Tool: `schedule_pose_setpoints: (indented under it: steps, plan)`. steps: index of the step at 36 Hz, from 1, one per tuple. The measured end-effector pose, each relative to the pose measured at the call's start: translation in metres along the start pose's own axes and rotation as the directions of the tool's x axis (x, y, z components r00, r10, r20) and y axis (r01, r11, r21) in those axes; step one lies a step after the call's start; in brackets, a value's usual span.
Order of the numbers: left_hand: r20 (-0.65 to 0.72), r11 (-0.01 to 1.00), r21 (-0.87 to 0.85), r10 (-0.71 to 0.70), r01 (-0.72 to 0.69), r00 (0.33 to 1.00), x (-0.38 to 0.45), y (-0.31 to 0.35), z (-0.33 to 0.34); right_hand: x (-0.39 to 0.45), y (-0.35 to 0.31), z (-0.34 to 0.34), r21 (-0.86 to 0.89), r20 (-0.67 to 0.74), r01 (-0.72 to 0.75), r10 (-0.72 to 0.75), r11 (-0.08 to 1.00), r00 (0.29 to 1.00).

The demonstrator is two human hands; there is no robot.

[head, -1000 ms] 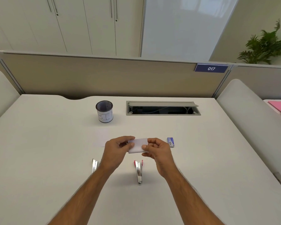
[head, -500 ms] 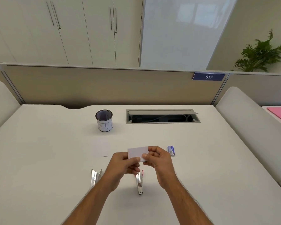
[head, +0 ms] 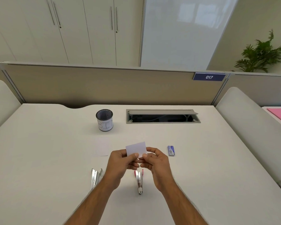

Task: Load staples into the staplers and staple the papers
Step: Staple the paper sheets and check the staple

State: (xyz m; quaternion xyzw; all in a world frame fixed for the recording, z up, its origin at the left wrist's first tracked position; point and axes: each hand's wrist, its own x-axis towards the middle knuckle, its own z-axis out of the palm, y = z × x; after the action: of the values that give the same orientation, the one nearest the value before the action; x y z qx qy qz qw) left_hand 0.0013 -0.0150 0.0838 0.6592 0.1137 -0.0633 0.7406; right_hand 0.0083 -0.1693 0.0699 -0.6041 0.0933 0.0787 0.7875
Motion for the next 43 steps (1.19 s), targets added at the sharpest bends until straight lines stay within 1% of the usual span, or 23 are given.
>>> schedule_pose_setpoints:
  steps: [9,12,14,20,23,29,33,36,40,43]
  plan:
    - [-0.01,1.0,-0.014,0.011,-0.011,1.0,0.001,0.0,0.002,-0.002,-0.004,0.002,-0.028,0.035,0.037,-0.036,0.999,0.999]
    - [0.011,1.0,-0.013,0.006,-0.006,1.0,-0.001,0.002,0.004,0.001,-0.005,0.0,-0.052,-0.01,0.047,-0.048,0.998,0.999]
    - [0.032,1.0,0.017,-0.009,0.009,0.999,-0.002,0.002,0.003,0.001,-0.005,-0.002,-0.07,-0.038,0.056,-0.059,0.996,0.998]
    - [0.065,0.995,0.096,-0.023,0.017,0.998,-0.003,0.0,-0.004,0.002,-0.004,-0.005,-0.078,-0.025,0.065,-0.067,0.995,0.997]
    - [0.055,0.996,0.086,-0.031,0.026,0.998,-0.002,-0.002,-0.009,0.003,-0.003,-0.005,-0.085,-0.052,0.069,-0.073,0.994,0.996]
    - [0.042,0.996,0.074,-0.043,0.04,0.998,-0.001,-0.002,-0.02,0.005,-0.002,-0.005,-0.164,-0.094,0.08,-0.096,0.983,0.991]
    - [0.003,0.996,0.071,-0.057,0.057,0.998,0.003,-0.004,-0.03,0.008,0.0,-0.007,-0.199,-0.142,0.084,-0.113,0.976,0.983]
    - [-0.039,0.995,0.101,-0.006,0.01,0.999,0.008,-0.007,-0.035,0.009,0.001,-0.008,-0.278,-0.105,0.087,-0.12,0.957,0.987]
    - [-0.018,0.986,0.16,0.042,-0.038,0.999,0.011,-0.012,-0.035,0.007,0.002,-0.006,-0.388,0.008,0.099,-0.104,0.916,0.995]
    - [-0.025,0.963,0.267,0.052,-0.043,0.998,0.01,-0.014,-0.035,0.008,0.005,-0.005,-0.465,0.051,0.109,-0.097,0.879,0.994]
